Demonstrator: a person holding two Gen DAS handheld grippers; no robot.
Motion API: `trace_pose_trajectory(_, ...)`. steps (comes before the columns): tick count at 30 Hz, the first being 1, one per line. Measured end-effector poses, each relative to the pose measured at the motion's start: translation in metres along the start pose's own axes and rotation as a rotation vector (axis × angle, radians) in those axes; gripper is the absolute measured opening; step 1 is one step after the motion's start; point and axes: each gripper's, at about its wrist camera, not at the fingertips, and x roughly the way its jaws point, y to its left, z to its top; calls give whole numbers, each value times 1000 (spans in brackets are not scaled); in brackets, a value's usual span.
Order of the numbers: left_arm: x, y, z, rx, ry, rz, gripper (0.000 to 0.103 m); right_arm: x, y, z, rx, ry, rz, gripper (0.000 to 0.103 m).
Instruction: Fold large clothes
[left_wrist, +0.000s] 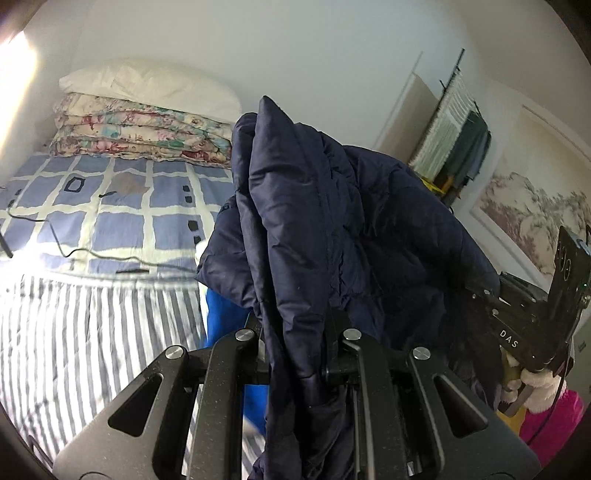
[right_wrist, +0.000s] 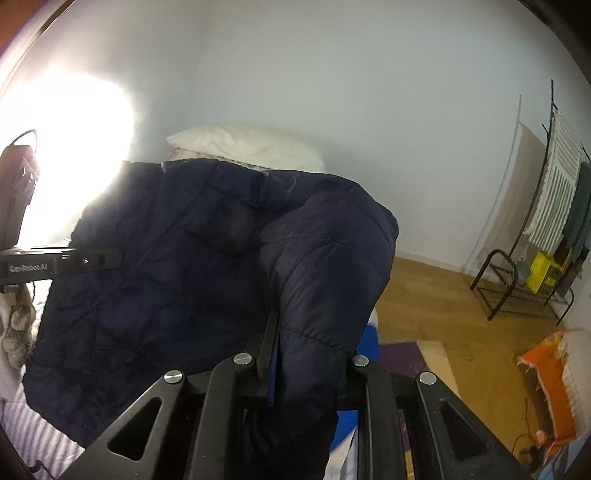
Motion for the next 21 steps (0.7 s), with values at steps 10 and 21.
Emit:
trace_pose_trajectory(10, 79, 36, 0, -26, 49, 47, 15, 106, -19, -5, -14, 83, 22, 20)
trace_pose_trajectory(21, 82, 55, -10, -63, 60, 157, 58, 148, -58, -43, 150, 192, -142, 68)
